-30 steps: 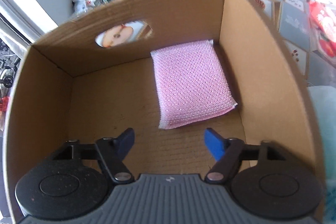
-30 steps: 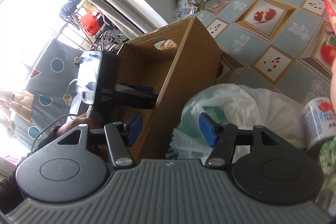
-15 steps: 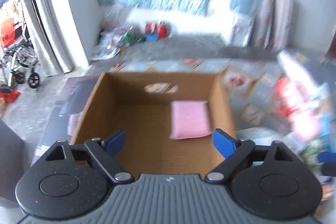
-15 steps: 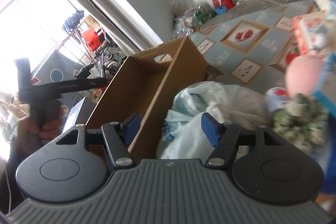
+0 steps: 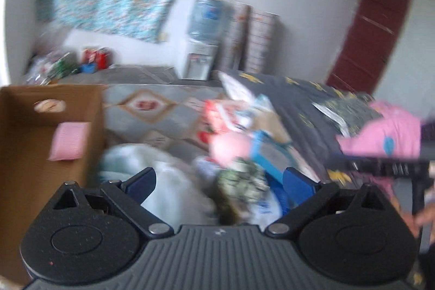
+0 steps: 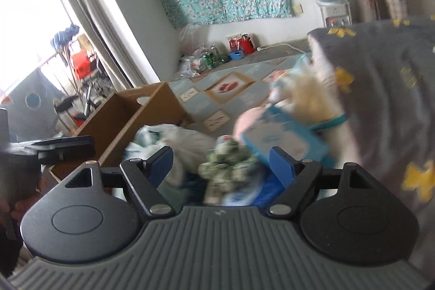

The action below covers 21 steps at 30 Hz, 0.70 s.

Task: Organize soft objects
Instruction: 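Move the right gripper back to the pile and grasp the blue bandage box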

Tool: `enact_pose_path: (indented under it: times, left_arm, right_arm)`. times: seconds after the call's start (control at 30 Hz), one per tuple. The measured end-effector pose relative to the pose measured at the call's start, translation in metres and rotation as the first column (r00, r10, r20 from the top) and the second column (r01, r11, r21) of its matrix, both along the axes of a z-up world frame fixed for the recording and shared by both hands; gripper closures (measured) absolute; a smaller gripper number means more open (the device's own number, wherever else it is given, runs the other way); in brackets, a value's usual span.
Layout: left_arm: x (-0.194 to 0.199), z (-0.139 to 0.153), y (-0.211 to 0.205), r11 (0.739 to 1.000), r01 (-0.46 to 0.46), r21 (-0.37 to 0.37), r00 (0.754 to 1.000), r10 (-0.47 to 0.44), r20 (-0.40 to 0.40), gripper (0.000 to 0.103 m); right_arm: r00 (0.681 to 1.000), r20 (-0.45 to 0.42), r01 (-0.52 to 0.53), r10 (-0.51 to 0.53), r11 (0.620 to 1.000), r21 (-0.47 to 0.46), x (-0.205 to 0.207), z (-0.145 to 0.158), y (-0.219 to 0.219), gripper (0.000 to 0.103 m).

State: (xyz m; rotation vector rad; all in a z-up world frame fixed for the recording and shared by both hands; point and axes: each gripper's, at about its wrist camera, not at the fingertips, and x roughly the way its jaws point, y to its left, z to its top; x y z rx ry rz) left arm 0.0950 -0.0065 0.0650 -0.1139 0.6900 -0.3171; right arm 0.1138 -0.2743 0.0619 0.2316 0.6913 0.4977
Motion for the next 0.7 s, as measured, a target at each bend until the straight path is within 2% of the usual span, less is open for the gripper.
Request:
enact_pose_path:
  times: [0.1,0.17,0.2,0.27,0.47,0.6,0.7]
  left_arm:
    - [0.005,-0.022,-0.042,0.997,0.037,0.07,0.999,-0.039,0.025,0.006]
    - [0.01,-0.037,-0.065,0.994,0.057,0.092,0.998,-0.06,0.028,0.013]
    - [0.015,-0.043,-0.072,0.994,0.068,0.091,0.997,-0.07,0.016,0.016]
    - [0.026,-0.056,-0.087,0.992,0.102,0.076,0.995,-0.101,-0.021,0.033]
    - [0.058,-0.093,-0.115,0.983,0.173,0.054,0.979,-0.166,-0.121,0.053]
    - [0.073,-0.107,-0.122,0.983,0.183,0.028,0.972,-0.177,-0.155,0.061]
    - [0.081,-0.112,-0.125,0.982,0.191,0.002,0.969,-0.188,-0.162,0.061]
  right_arm:
    - [0.999,-0.011,-0.048,0.048,0.999,-0.018,0.023,-0.008,-0.017,0.025]
    - [0.997,-0.026,-0.073,0.072,0.997,-0.024,0.041,-0.014,-0.02,0.025]
    - [0.995,-0.036,-0.09,0.089,0.996,-0.024,0.049,-0.019,-0.02,0.025]
    - [0.992,-0.054,-0.113,0.111,0.993,-0.031,0.068,-0.031,-0.019,0.025]
    - [0.982,-0.114,-0.154,0.148,0.987,-0.048,0.121,-0.068,-0.01,0.027]
    - [0.975,-0.155,-0.164,0.156,0.986,-0.038,0.148,-0.089,-0.008,0.027]
    - [0.969,-0.175,-0.17,0.175,0.984,0.045,0.159,-0.099,-0.015,0.026]
